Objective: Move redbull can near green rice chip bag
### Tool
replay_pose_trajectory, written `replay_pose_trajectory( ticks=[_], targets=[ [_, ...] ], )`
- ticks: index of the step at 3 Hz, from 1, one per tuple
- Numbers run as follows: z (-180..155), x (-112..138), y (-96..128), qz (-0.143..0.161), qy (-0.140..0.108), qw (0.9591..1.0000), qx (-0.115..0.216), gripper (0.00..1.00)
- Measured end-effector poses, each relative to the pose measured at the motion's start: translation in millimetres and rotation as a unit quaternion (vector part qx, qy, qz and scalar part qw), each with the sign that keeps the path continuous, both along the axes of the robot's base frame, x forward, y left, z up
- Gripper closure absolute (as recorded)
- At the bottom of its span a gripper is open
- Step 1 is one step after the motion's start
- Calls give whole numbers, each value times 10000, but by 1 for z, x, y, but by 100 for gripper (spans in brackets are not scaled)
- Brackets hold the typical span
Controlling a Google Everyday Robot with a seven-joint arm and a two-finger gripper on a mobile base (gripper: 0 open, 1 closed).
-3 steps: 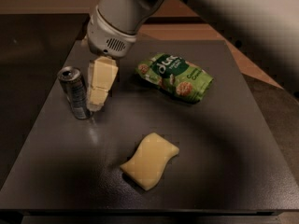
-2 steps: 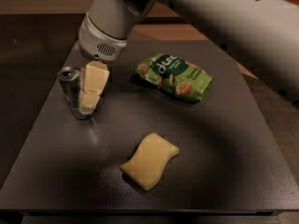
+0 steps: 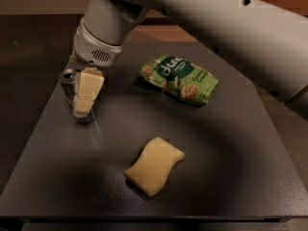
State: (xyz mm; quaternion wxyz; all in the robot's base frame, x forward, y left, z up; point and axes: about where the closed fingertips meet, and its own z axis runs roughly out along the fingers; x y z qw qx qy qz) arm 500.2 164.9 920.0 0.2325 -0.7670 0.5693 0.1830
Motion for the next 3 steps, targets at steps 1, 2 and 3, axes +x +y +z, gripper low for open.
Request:
replay_pose_trajectory(
  ticks=[1, 2, 3],
  targets=[
    [-1, 0, 2, 40, 8, 10000, 33, 41],
    [8, 3, 0, 27, 48, 9998, 177, 64],
    [26, 16, -12, -205, 56, 9994, 277, 88]
  ],
)
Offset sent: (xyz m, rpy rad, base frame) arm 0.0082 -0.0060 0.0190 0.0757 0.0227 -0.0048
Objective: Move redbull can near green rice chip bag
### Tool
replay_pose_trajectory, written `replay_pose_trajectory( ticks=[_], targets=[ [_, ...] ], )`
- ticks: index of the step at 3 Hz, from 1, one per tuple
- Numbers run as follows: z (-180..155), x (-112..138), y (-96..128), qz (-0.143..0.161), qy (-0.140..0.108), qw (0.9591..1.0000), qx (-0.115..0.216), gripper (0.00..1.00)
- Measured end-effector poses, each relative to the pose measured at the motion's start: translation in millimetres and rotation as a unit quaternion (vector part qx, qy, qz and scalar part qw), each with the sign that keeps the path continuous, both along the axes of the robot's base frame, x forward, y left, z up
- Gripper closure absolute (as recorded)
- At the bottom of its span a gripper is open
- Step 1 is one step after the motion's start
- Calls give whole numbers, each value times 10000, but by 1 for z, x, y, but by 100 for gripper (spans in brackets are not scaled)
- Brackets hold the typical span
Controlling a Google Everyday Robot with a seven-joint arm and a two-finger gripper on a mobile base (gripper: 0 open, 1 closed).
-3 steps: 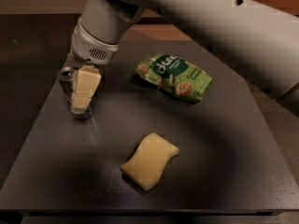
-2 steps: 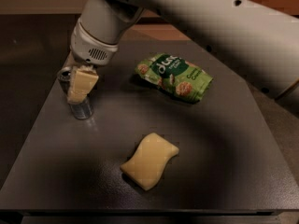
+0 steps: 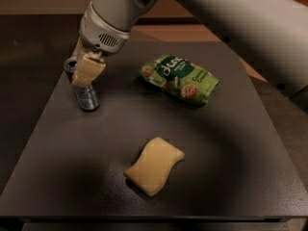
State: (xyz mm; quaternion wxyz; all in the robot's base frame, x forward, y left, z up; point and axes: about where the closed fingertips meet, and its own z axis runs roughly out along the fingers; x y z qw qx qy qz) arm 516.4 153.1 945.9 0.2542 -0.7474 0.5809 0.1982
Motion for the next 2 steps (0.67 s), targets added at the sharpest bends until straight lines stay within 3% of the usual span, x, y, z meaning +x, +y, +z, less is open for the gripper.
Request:
replay_pose_trajectory(
  ticks=[1, 2],
  targets=[
    [13, 29, -22, -373, 78, 9992, -77, 100],
    [9, 58, -48, -689, 267, 9969, -271, 100]
  ],
)
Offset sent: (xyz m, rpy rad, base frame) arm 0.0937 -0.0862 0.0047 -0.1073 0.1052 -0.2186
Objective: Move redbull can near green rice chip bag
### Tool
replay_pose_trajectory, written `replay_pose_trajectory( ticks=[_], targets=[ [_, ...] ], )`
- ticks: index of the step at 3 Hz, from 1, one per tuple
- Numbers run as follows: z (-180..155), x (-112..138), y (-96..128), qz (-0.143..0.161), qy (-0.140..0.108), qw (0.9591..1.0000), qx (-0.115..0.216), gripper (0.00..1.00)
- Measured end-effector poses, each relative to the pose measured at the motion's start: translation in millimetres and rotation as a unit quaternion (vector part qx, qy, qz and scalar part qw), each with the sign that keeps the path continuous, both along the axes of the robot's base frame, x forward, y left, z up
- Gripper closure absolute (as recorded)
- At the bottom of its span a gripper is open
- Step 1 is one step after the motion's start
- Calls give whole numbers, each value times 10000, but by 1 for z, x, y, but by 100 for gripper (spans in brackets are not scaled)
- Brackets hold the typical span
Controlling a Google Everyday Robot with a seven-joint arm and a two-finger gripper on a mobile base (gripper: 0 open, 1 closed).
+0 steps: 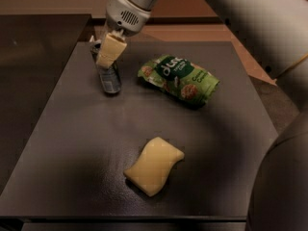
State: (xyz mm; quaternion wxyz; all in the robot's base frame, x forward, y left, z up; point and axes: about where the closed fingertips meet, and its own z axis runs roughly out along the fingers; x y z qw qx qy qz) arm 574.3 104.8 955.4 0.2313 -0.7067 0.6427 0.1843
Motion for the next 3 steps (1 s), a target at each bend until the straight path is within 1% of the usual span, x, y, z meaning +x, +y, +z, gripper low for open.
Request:
replay_pose_trajectory(
  ticks=[1, 2, 3],
  targets=[
    [-16, 23, -26, -297, 275, 9990, -171, 100],
    [-32, 35, -42, -524, 493, 9973, -166, 100],
    [-38, 43, -53, -732, 611, 9954, -91, 83]
  ],
)
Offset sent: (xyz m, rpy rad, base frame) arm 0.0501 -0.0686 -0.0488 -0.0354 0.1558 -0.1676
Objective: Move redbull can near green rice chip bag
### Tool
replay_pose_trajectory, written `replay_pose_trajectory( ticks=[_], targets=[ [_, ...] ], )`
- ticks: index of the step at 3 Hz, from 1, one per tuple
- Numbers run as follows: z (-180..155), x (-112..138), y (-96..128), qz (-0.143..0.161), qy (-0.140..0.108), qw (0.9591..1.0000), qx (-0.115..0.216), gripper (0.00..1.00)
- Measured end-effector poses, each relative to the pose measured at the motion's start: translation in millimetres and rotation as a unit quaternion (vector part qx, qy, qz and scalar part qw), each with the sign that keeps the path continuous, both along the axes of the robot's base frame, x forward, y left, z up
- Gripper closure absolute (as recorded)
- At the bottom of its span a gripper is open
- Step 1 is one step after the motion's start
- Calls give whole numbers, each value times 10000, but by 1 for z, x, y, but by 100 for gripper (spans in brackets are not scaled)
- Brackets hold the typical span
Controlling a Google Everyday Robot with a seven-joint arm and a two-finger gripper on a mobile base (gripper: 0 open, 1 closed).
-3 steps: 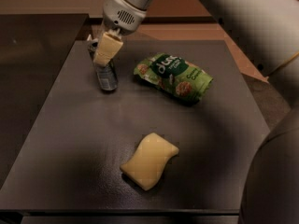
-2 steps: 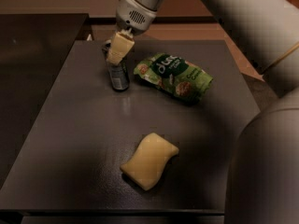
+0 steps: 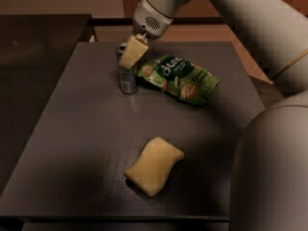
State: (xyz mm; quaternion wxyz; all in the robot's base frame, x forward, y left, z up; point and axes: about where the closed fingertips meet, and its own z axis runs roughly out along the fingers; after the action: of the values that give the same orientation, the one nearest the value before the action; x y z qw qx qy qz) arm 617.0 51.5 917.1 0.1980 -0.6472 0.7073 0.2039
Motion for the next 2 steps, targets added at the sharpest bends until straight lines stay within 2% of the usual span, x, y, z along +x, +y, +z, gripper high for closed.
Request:
replay_pose_trajectory(
  ticks=[2],
  targets=[
    [-1, 1, 2, 5, -1, 10000, 9, 36]
  ],
)
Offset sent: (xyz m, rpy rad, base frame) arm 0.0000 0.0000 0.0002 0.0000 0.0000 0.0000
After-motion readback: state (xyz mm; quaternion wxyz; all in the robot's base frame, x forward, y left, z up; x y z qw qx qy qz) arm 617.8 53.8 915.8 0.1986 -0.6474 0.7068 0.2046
